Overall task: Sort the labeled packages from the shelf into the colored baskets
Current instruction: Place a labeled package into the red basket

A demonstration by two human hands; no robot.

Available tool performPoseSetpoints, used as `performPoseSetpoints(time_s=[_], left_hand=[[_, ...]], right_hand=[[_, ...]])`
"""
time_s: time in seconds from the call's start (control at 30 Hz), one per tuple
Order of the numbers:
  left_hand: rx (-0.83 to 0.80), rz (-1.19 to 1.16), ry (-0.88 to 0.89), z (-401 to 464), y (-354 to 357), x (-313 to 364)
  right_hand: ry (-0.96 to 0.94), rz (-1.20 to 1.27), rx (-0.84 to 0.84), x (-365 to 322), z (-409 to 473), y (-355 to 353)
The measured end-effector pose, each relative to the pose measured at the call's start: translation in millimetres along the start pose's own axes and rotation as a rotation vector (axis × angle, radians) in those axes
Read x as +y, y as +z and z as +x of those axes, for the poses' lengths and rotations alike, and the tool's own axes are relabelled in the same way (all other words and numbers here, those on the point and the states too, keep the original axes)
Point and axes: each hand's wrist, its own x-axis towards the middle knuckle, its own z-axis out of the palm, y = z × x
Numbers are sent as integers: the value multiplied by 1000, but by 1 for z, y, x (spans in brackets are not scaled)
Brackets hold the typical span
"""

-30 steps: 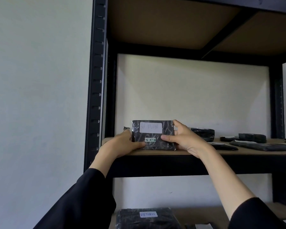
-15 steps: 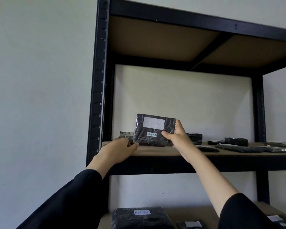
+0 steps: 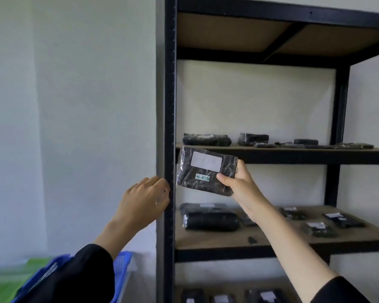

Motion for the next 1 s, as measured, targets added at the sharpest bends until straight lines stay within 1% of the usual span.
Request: performPoseSetpoints(time_s=[0.13,0.27,0.37,0.5,0.6,0.73,0.83,0.9,1.0], left_hand=[[-108,54,-50,-84,-15,-25],[-187,117,-194,-162,-23,-70],[-253,115,-356,-217,-28,-108],[-341,136,-489,-285,-37,-160],[-405,151,-588,-333,-43,-198],[-535,168,-704,-394,-47,-242],[-611,104,-687,-440,-46,-272],[-619,62,-582,-471,-42,-294],[-651,51,-432,-493,-41,-311]], right_hand=[[152,21,-51,25,-59,43],[215,31,-135,59,-101,95],[243,45,-204,87,-125,134],[332,2,-324,128,-154,187],[440,-10,-361,164,-175,231],[560,-81,-383,212,-210,293],[606,-189,-358,240,-234,338],[642,-268,-334,254,-249,362],[674,-411,-282,271,-262,388]])
